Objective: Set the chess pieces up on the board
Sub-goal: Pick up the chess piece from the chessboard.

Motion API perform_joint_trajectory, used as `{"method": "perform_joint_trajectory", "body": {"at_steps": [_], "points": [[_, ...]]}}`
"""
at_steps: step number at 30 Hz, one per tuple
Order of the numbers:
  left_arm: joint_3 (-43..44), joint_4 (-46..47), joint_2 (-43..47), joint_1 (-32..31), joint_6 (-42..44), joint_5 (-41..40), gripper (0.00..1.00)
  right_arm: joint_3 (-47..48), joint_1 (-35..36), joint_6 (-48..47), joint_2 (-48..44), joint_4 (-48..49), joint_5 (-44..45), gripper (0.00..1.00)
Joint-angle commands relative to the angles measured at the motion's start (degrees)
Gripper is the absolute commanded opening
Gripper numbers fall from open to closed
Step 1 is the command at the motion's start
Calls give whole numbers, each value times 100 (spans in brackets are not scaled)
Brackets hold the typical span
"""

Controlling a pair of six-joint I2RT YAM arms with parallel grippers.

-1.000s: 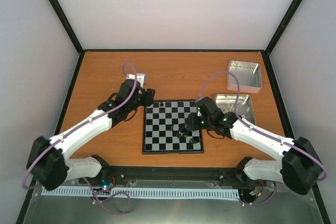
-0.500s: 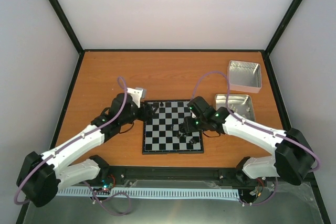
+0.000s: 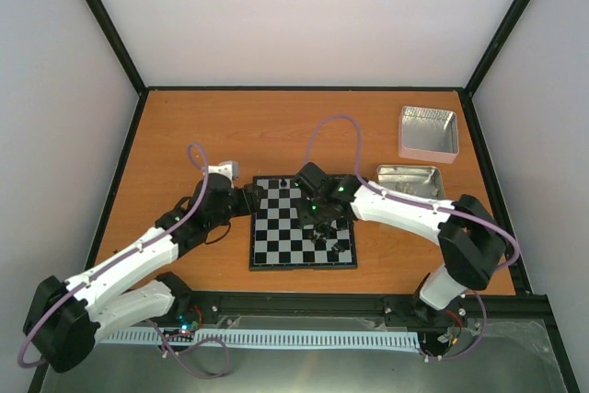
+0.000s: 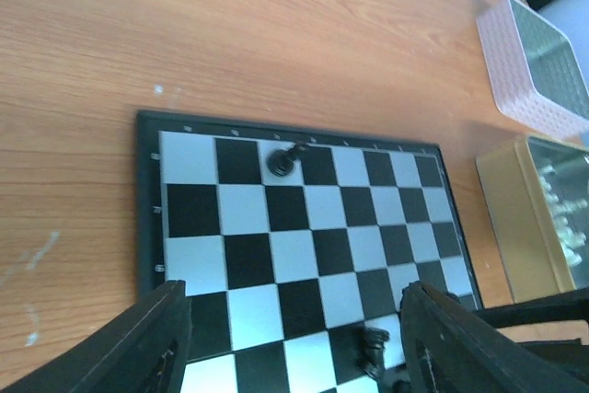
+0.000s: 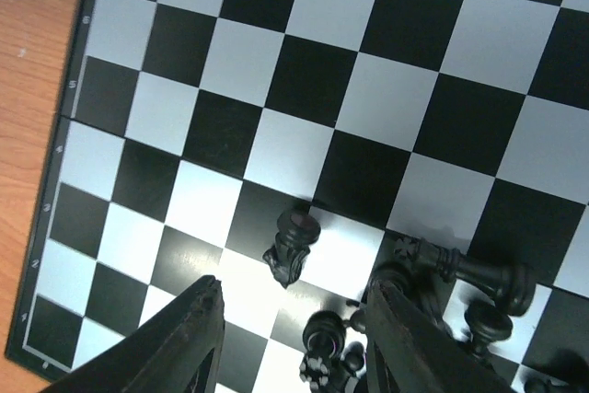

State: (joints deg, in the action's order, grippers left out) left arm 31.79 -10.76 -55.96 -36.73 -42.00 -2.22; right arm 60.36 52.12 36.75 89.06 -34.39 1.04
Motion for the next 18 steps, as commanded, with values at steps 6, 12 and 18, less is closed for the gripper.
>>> {"method": "perform_joint_trajectory", "body": {"at_steps": [6, 12, 18], "points": [[-261, -333, 558, -45, -522, -917, 66, 586, 141, 319, 851, -287, 238, 42], [-272, -299, 528, -40, -438, -912, 67, 594, 159, 503, 1125, -49, -7, 38], [-253, -251, 496, -44, -365, -894, 67, 584, 154, 719, 1315, 141, -66, 34]]}}
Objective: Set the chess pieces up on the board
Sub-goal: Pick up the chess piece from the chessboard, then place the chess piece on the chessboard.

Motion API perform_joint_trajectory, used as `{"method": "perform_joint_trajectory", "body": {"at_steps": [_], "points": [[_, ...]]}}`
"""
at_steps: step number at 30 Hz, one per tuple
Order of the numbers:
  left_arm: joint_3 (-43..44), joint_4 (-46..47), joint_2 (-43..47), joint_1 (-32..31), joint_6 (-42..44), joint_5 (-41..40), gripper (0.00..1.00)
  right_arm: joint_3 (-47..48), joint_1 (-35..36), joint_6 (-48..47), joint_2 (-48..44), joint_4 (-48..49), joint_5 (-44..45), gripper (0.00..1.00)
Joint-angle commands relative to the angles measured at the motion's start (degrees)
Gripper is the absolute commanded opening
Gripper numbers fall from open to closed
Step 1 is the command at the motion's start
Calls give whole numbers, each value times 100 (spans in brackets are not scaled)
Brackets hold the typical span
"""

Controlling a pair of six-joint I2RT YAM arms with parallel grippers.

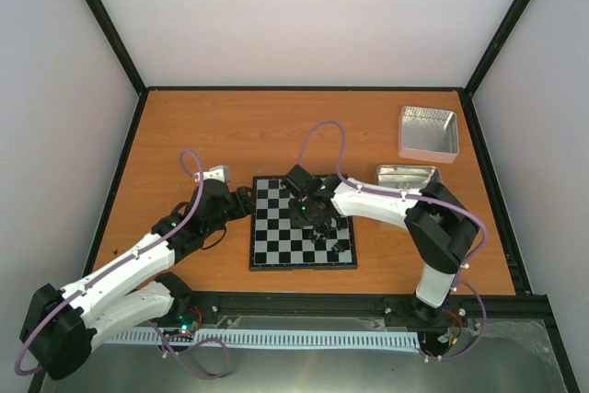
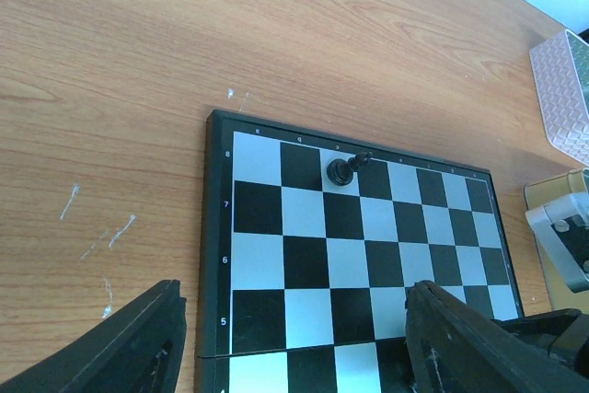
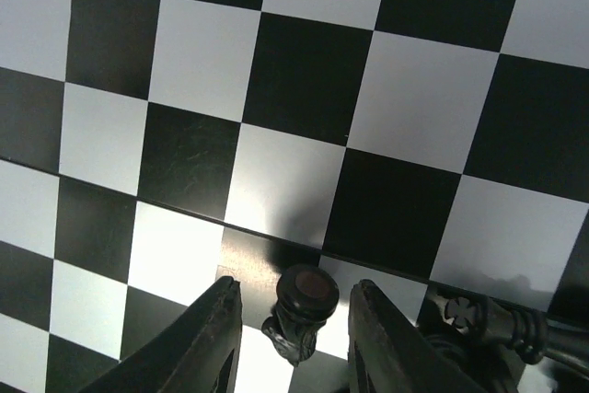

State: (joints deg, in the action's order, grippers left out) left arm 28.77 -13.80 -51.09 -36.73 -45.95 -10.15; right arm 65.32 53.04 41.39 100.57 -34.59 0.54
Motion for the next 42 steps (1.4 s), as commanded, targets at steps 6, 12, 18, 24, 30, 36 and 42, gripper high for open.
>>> {"method": "perform_joint_trajectory", "body": {"at_steps": [6, 12, 18, 24, 30, 36, 42], "points": [[49, 36, 5, -45, 46, -100, 67, 134, 67, 361, 289, -31, 231, 33], [30, 53, 7, -45, 37, -125, 67, 137, 67, 353, 332, -50, 228, 23], [21, 75, -7, -44, 51, -76, 67, 68, 57, 424, 195, 85, 275, 19], [-64, 527, 117, -45, 353, 437, 67, -528, -90, 706, -582, 1077, 41, 19], [-222, 1399, 284, -45, 960, 1532, 70, -1366, -574, 1559, -1626, 2438, -584, 19], [-253, 2205, 91, -49, 1479, 2477, 70, -1517, -740, 3050, -1964, 3028, -871, 19], [-561, 3100, 61, -62, 1382, 2699, 67, -1922, -742, 4394, -2099, 3649, -875, 19]]}}
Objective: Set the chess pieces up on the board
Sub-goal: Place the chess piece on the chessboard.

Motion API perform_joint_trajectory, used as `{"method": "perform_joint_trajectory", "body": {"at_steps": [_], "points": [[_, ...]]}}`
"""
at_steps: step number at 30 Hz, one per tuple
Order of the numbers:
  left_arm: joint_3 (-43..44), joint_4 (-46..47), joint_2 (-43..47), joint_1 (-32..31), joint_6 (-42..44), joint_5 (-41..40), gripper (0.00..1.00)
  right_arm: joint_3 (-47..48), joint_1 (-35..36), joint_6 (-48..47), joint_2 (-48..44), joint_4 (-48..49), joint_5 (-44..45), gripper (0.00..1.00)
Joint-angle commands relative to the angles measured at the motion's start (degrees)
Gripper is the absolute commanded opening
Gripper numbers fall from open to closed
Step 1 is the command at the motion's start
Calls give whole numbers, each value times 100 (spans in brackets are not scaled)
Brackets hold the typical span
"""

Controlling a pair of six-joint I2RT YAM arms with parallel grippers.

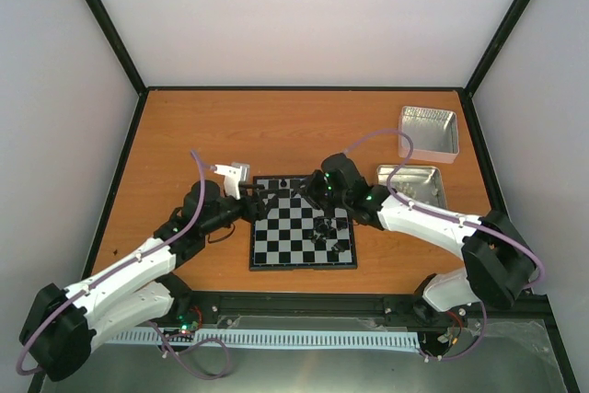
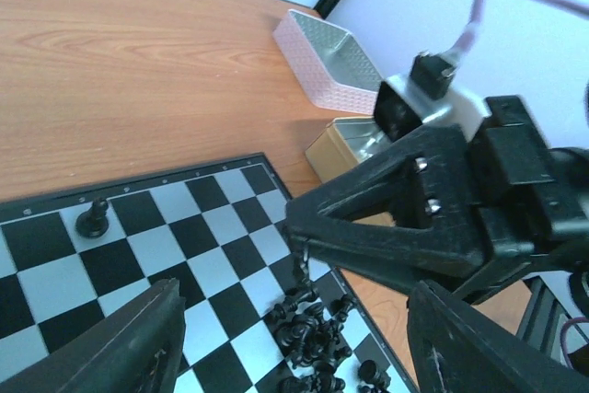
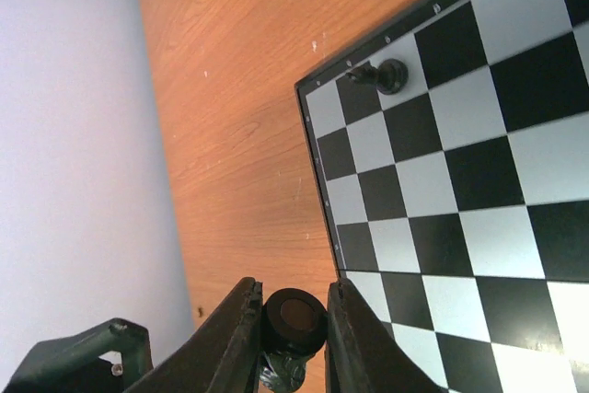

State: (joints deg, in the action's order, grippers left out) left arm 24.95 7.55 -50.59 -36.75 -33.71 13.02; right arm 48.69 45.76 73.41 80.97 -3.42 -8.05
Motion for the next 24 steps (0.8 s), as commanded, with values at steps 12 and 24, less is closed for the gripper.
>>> {"method": "perform_joint_trajectory", "body": {"at_steps": [12, 24], "points": [[-232, 1812, -645, -61, 169, 793, 52, -378, -14, 2429, -159, 1185, -177, 20], [-198, 2314, -1071, -61, -237, 517, 36, -406, -15, 2553, -93, 1516, -429, 20]]}}
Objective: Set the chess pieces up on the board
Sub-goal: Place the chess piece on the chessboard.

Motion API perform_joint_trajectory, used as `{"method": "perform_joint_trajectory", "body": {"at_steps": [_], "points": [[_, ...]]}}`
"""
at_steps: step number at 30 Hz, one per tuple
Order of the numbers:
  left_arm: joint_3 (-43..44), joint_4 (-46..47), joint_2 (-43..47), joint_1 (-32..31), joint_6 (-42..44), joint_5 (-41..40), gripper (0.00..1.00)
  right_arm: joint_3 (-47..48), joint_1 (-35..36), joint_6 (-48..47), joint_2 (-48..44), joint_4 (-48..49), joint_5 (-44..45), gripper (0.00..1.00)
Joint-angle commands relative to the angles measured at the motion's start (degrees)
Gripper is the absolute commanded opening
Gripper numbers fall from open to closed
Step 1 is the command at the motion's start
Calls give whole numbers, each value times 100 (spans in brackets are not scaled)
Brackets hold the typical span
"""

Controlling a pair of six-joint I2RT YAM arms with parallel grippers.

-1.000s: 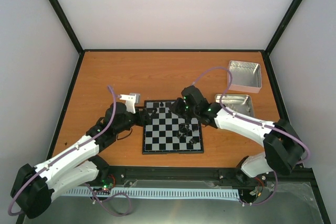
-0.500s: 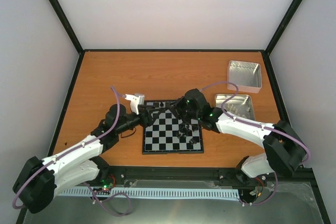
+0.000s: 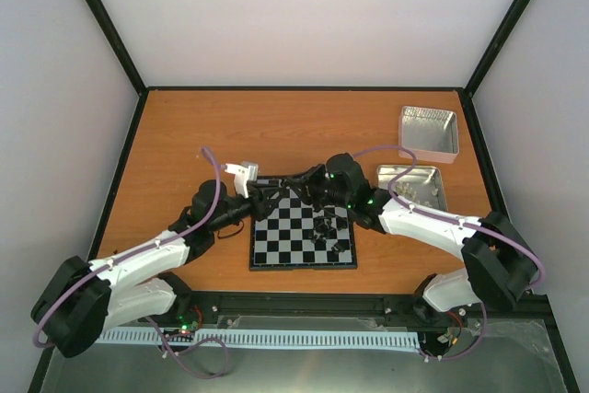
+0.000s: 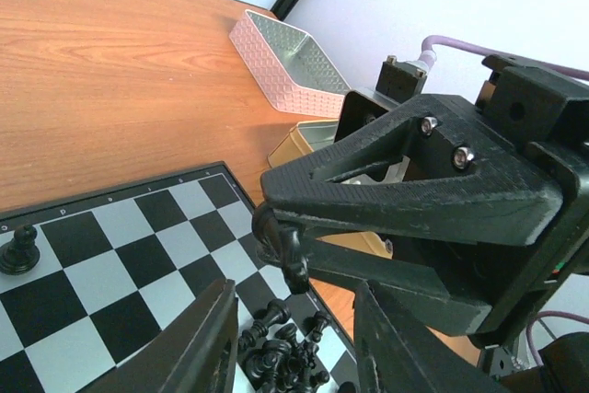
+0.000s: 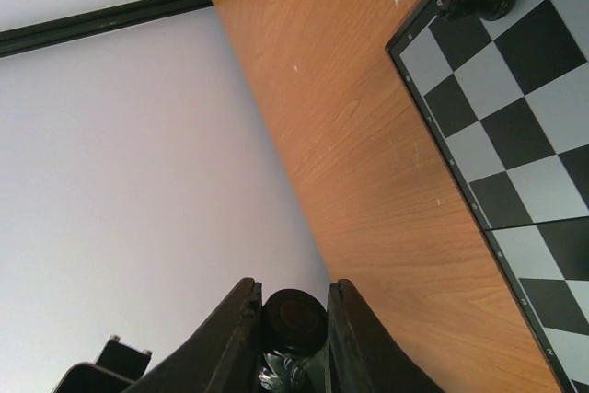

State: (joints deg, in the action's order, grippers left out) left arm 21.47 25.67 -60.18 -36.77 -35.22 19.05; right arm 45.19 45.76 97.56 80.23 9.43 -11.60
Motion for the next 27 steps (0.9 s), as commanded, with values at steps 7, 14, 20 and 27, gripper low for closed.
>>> {"method": "perform_joint_trajectory", "body": {"at_steps": [7, 14, 20, 27], "points": [[201, 625, -214, -61, -132, -213, 26, -89, -14, 169, 51, 376, -212, 20], [189, 707, -180, -64, -116, -312, 21, -116, -14, 137, 91, 405, -285, 20], [242, 659, -207, -66, -75, -317, 10, -108, -14, 102, 142, 441, -359, 20], [493, -84, -150, -59, 151, -467, 1, -168, -14, -111, 127, 229, -312, 34]]}}
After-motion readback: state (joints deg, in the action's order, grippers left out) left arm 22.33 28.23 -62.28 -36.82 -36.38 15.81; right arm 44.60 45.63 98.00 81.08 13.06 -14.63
